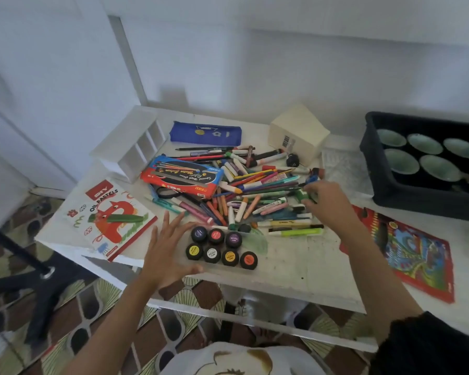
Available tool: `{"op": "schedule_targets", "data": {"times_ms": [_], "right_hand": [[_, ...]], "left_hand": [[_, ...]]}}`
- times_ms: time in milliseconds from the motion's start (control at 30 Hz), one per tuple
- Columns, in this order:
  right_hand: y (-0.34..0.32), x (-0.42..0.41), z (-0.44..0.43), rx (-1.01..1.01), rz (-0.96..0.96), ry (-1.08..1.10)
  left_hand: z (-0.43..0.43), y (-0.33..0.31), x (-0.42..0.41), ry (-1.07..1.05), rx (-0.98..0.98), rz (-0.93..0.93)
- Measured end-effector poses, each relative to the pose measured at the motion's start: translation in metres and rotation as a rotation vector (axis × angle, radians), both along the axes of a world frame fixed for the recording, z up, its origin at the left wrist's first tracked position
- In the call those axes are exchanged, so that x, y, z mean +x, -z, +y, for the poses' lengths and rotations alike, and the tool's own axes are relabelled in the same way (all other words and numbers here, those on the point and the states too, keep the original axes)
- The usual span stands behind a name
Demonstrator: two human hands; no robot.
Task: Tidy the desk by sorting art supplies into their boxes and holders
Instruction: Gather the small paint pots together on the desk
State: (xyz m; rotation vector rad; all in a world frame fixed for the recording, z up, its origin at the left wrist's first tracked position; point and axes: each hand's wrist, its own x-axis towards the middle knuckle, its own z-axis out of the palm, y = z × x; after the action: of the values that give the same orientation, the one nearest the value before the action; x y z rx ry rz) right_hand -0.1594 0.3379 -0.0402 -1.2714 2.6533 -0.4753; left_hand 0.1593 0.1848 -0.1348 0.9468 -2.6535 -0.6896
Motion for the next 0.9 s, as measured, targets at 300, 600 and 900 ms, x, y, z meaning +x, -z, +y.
{"op": "schedule_targets", "data": {"times_ms": [300, 600, 900], "right_hand": [[0.028, -0.018, -0.03, 0.247, 0.313, -0.023], [0.023, -0.007, -0.021, -0.061, 0.273, -0.244], [0.026, -0.013, -0.006, -0.012, 0.082, -0.075]], "left_hand": [[0.011, -0.009, -0.004, -0.147, 0.169, 0.064], [0.026, -0.017, -0.01, -0.244, 0.41, 0.118], [0.027, -0.017, -0.01, -0.27, 0.478, 0.152]]}}
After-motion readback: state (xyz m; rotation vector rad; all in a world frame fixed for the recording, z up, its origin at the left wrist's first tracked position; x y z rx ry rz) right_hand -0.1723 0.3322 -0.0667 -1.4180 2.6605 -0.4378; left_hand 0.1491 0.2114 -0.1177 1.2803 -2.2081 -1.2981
